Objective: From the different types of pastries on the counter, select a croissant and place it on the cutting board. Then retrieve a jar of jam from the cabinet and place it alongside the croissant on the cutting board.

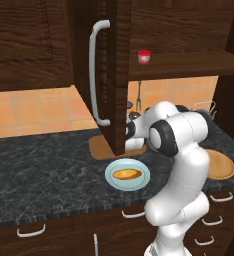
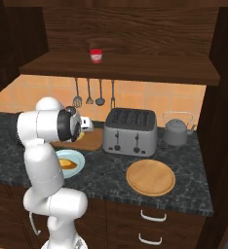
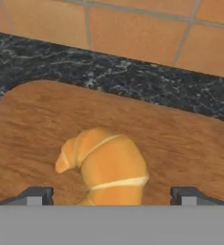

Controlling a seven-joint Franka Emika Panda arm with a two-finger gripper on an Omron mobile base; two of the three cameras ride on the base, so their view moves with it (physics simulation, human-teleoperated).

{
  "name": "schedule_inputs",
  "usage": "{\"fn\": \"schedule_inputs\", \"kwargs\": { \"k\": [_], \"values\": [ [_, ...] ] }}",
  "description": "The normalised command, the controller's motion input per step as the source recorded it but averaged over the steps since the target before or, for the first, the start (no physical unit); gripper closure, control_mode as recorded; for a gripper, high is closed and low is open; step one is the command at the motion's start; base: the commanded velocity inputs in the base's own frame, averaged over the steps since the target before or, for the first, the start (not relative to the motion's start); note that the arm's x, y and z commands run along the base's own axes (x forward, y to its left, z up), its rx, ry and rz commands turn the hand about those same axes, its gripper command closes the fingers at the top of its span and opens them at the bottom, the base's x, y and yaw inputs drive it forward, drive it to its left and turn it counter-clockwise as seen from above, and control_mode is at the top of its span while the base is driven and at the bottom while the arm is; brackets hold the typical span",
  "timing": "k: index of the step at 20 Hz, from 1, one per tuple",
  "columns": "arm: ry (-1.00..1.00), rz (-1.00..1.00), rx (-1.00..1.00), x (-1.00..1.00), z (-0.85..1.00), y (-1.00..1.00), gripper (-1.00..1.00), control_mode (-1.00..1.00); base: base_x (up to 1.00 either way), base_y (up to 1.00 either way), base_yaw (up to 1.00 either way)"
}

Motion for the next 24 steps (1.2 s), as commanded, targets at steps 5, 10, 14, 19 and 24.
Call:
{"fn": "schedule_inputs", "kwargs": {
  "k": [5, 10, 14, 19, 24],
  "values": [
    [-0.03, -0.09, -0.01, -0.09, 0.94, 0.01, -1.0, -1.0, 0.0, 0.0, 0.0],
    [-0.15, -0.14, 0.0, -0.45, 0.93, 0.0, -1.0, -1.0, 0.0, 0.0, 0.0],
    [-0.14, -0.13, 0.01, -0.52, 0.95, 0.0, -1.0, -1.0, 0.0, 0.0, 0.0],
    [-0.19, -0.1, 0.09, -0.79, 0.87, -0.12, -1.0, -1.0, 0.0, 0.0, 0.0],
    [-0.17, -0.09, 0.12, -0.65, 1.0, -0.25, -1.0, -1.0, 0.0, 0.0, 0.0]
  ]
}}
